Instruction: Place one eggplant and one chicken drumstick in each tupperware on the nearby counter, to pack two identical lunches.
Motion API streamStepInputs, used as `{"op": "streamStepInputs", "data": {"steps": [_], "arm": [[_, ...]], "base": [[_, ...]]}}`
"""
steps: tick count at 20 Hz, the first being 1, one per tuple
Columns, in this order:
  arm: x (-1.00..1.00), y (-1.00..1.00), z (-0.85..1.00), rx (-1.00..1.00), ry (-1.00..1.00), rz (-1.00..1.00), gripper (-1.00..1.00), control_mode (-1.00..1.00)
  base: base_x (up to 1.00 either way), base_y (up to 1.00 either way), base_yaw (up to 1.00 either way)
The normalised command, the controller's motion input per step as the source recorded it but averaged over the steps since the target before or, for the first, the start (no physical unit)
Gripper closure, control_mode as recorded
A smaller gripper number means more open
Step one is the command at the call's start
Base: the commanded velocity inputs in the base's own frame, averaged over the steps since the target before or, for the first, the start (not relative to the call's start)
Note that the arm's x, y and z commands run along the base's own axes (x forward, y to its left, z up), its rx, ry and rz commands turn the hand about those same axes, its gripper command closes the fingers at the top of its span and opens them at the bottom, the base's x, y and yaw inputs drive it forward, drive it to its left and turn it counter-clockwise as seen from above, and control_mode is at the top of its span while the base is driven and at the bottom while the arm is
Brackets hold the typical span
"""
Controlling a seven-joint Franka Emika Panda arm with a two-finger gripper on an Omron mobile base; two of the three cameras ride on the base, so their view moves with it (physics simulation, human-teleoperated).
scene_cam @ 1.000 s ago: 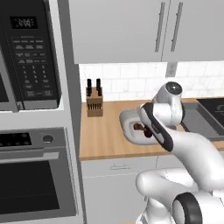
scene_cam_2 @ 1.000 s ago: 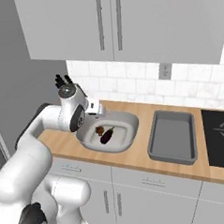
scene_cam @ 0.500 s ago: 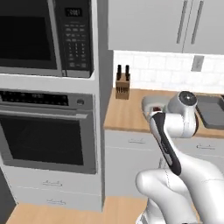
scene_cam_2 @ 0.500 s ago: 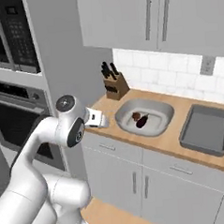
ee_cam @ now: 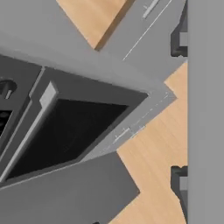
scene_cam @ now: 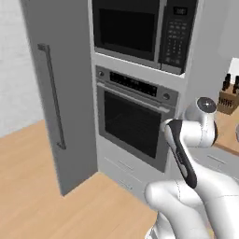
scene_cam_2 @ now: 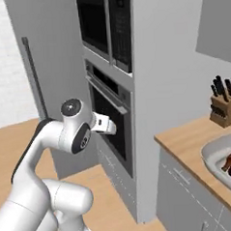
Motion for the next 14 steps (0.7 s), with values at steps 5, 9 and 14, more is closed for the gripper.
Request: {"op": "streamStepInputs", "data": {"steps": [5,9,14], "arm": [[0.00,0.00,0.00,0.00,0.00,0.00,-1.00,1.00],[0.00,0.00,0.00,0.00,0.00,0.00,-1.00,1.00],[0.00,0.00,0.00,0.00,0.00,0.00,-1.00,1.00]], "base": [[-0.01,0.12,0.99],[0.04,0.60,0.83],[0.72,0.40,0.54]]}}
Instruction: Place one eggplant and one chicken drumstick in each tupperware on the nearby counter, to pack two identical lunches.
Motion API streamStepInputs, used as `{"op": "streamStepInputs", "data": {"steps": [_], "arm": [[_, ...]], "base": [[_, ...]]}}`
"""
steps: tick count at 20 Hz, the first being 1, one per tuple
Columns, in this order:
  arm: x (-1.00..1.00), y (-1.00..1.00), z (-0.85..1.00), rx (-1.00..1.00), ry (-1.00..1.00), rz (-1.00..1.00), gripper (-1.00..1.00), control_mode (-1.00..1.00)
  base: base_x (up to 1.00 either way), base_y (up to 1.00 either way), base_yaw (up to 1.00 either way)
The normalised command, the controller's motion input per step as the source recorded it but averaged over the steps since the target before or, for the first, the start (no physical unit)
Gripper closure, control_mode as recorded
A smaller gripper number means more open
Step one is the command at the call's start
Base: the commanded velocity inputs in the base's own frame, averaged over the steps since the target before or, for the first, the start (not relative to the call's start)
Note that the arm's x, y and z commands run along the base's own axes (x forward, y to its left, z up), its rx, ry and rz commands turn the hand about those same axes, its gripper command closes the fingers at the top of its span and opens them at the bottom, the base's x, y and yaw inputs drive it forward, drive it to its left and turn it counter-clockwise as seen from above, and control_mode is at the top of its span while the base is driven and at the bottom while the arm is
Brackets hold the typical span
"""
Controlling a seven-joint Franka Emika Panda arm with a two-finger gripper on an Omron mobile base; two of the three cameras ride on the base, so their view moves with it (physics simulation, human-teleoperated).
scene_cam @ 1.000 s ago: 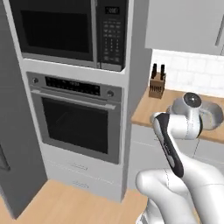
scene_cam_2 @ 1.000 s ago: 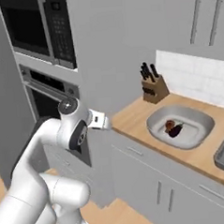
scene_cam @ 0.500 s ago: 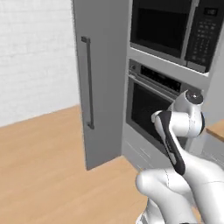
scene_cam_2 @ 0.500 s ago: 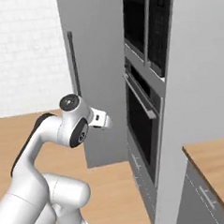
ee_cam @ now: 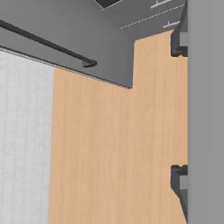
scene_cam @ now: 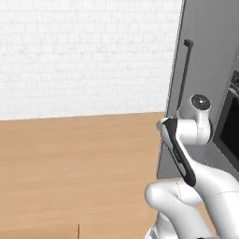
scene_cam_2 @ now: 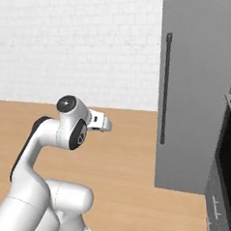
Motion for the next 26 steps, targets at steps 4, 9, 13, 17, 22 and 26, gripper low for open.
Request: {"op": "streamStepInputs", "data": {"steps": [4,9,13,17,22,26], "arm": [[0.00,0.00,0.00,0.00,0.00,0.00,-1.00,1.00],[0.00,0.00,0.00,0.00,0.00,0.00,-1.00,1.00],[0.00,0.00,0.00,0.00,0.00,0.00,-1.00,1.00],[0.00,0.00,0.00,0.00,0.00,0.00,-1.00,1.00],[0.00,0.00,0.00,0.00,0.00,0.00,-1.00,1.00],[0.00,0.00,0.00,0.00,0.00,0.00,-1.00,1.00]], "base": [[0.69,-0.48,0.27],[1.00,0.19,0.03],[1.00,0.00,0.00],[1.00,-0.01,0.00],[1.00,0.02,0.00],[1.00,0.16,-0.04]]}}
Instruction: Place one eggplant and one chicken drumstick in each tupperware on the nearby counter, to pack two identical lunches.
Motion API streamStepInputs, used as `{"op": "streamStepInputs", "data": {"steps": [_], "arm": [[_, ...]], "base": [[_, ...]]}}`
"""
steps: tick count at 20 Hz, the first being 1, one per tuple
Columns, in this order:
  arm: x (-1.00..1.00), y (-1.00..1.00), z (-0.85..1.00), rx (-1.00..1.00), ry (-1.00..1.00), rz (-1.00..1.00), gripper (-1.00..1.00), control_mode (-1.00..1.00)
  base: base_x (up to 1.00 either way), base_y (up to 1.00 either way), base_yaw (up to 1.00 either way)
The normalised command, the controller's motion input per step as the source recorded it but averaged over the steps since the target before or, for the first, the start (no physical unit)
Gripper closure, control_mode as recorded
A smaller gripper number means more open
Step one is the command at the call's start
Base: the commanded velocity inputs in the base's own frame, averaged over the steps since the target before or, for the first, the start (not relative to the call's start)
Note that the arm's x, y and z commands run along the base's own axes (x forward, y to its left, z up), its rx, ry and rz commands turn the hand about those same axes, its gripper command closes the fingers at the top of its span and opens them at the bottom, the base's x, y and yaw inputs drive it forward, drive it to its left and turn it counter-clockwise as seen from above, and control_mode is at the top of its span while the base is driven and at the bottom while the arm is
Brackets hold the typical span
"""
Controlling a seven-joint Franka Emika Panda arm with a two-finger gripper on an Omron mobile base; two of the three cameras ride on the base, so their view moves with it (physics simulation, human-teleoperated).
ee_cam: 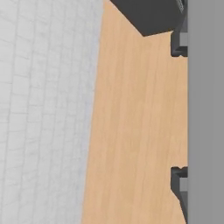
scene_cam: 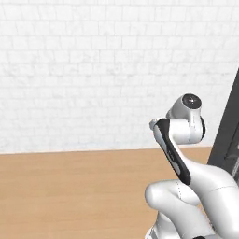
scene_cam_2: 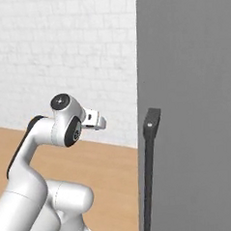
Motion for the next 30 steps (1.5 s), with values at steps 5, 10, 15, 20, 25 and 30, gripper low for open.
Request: {"op": "streamStepInputs", "data": {"steps": [5,10,15,20,25,30], "arm": [[0.00,0.00,0.00,0.00,0.00,0.00,-1.00,1.00],[0.00,0.00,0.00,0.00,0.00,0.00,-1.00,1.00],[0.00,0.00,0.00,0.00,0.00,0.00,-1.00,1.00],[0.00,0.00,0.00,0.00,0.00,0.00,-1.00,1.00],[0.00,0.00,0.00,0.00,0.00,0.00,-1.00,1.00],[0.00,0.00,0.00,0.00,0.00,0.00,-1.00,1.00]], "base": [[0.90,0.38,-0.57],[0.34,0.46,-0.83],[0.30,0.42,-0.88],[0.35,0.46,-0.85],[0.32,0.52,-0.82],[0.34,0.59,-0.78]]}}
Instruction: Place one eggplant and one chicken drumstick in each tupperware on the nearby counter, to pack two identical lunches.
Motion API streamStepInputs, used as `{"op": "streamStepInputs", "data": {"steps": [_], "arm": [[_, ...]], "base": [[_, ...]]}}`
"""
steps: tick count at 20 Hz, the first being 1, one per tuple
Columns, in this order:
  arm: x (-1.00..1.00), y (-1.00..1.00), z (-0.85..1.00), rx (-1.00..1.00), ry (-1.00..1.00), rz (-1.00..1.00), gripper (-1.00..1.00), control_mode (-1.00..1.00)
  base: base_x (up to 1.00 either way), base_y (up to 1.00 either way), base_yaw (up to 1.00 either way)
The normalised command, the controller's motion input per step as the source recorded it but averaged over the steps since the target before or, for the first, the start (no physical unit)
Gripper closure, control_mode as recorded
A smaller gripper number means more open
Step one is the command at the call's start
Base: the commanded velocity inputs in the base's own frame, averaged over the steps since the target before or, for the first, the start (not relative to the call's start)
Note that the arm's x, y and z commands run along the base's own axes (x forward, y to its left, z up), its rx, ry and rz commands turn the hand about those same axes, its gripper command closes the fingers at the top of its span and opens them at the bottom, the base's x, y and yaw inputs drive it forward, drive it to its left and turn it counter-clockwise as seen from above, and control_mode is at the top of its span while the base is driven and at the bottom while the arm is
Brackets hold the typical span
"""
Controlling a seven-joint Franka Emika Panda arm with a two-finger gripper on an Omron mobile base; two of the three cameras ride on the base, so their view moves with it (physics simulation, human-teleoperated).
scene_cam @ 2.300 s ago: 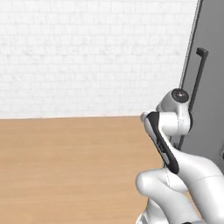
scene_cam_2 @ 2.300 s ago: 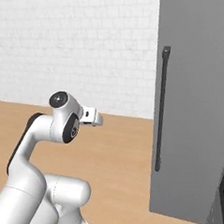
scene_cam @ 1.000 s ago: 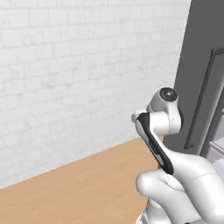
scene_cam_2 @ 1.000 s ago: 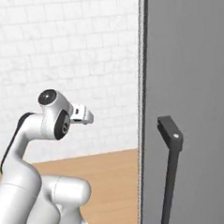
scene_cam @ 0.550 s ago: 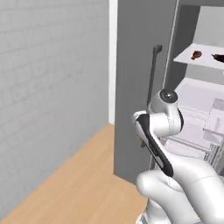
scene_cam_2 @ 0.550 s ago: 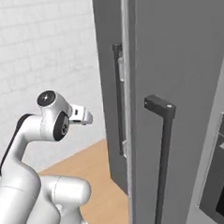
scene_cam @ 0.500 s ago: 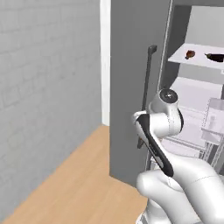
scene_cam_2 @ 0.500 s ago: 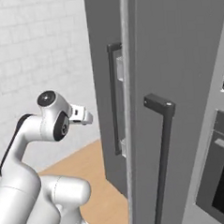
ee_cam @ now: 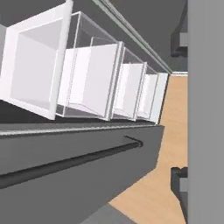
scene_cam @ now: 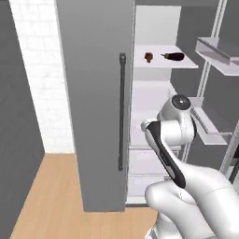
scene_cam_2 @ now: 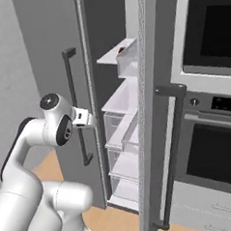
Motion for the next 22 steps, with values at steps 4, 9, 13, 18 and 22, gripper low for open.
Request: {"op": "streamStepInputs", "data": {"steps": [4,9,13,18,22], "arm": [[0.00,0.00,0.00,0.00,0.00,0.00,-1.00,1.00],[0.00,0.00,0.00,0.00,0.00,0.00,-1.00,1.00],[0.00,0.00,0.00,0.00,0.00,0.00,-1.00,1.00],[0.00,0.00,0.00,0.00,0.00,0.00,-1.00,1.00],[0.00,0.00,0.00,0.00,0.00,0.00,-1.00,1.00]], "base": [[0.38,0.56,-0.81],[0.33,0.53,-0.49],[0.37,0.56,-0.10],[0.40,0.23,-0.16],[0.63,-0.04,-0.02]]}}
